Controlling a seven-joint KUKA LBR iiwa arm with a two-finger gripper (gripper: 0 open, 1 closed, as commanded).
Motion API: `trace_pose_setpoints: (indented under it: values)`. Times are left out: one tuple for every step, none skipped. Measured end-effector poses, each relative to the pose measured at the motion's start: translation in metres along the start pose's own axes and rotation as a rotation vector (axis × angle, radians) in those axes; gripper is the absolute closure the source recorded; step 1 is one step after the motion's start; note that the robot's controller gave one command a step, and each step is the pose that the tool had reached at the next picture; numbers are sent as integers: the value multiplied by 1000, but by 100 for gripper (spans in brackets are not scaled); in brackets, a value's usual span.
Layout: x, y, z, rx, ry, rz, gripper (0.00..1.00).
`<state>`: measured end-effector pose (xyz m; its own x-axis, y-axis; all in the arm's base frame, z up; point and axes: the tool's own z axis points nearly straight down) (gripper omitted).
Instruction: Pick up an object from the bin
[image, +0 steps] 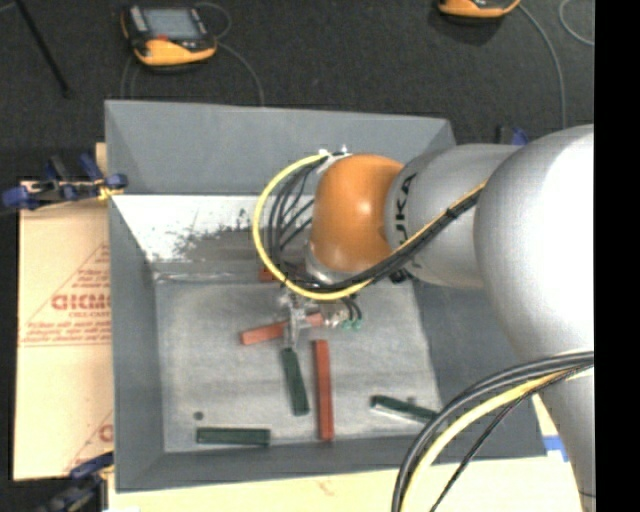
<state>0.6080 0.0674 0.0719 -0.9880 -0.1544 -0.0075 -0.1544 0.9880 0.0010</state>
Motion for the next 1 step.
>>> trace_pose_setpoints:
  values:
    - [-28,-7,-153,1,-1,24,100]
